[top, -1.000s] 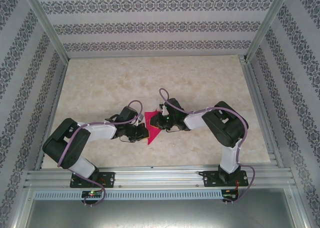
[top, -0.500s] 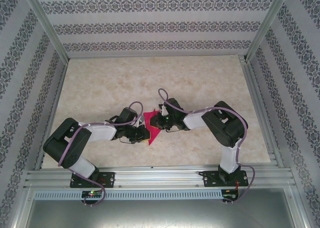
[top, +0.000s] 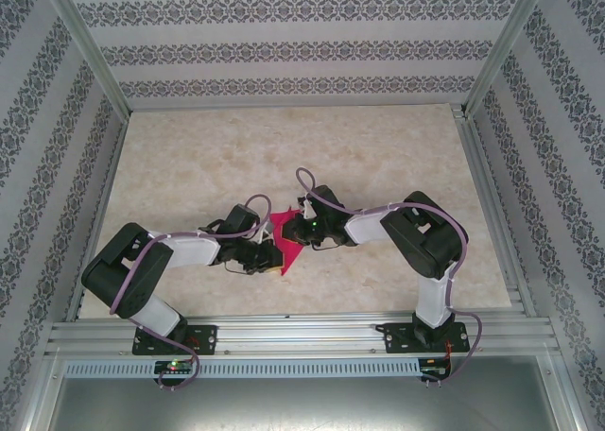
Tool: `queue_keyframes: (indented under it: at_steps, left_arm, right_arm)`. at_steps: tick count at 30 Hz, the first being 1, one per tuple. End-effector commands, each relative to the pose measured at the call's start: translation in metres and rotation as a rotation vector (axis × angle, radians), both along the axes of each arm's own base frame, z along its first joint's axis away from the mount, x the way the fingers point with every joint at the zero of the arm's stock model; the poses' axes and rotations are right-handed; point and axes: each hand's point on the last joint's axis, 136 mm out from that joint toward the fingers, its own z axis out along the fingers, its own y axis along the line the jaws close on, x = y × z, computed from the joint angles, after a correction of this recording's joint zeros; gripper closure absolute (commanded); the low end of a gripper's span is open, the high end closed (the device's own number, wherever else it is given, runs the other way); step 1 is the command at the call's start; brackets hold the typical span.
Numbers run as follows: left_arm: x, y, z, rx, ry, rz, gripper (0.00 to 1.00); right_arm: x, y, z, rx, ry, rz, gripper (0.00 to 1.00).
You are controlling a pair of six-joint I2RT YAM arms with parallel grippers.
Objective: Fold a paper plane with a square sheet of paper (pick it up from the middle)
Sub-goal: Fourth fold the wing at the center of the table.
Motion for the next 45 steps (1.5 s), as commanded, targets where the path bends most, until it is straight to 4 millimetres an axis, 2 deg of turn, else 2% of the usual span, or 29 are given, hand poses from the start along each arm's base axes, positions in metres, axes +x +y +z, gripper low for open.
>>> queue_keyframes:
  at_steps: [1,4,9,13,17,25,29,37,45]
  left_arm:
    - [-0.025,0.007,-0.005,0.011,0.069,-0.043,0.84]
    - [-0.024,0.016,0.002,0.046,0.035,0.002,0.8]
    - [-0.014,0.037,0.029,0.114,-0.074,0.113,0.69]
    - [-0.004,0.041,0.048,0.121,-0.137,0.16,0.69]
    - [0.014,0.033,0.06,0.076,-0.161,0.218,0.71]
    - [0.038,-0.003,0.07,-0.074,-0.147,0.201,0.73]
    - [0.041,-0.011,0.06,-0.058,-0.121,0.186,0.74]
    - [0.032,-0.022,0.032,-0.035,-0.057,0.139,0.75]
    - [0.003,-0.019,-0.003,0.024,0.046,0.091,0.76]
  right_arm:
    - [-0.033,-0.036,-0.067,-0.239,0.13,-0.01,0.86]
    - [-0.035,-0.038,-0.069,-0.248,0.129,-0.013,0.86]
    - [-0.035,-0.037,-0.07,-0.249,0.131,-0.012,0.86]
    - [-0.035,-0.036,-0.069,-0.248,0.131,-0.012,0.87]
    - [-0.035,-0.037,-0.07,-0.252,0.131,-0.011,0.87]
    - [-0.036,-0.036,-0.071,-0.254,0.136,-0.006,0.87]
    - [-0.035,-0.036,-0.071,-0.252,0.137,-0.005,0.87]
    - [-0.036,-0.034,-0.072,-0.25,0.14,0.0,0.87]
    - [-0.036,-0.036,-0.073,-0.254,0.142,-0.001,0.87]
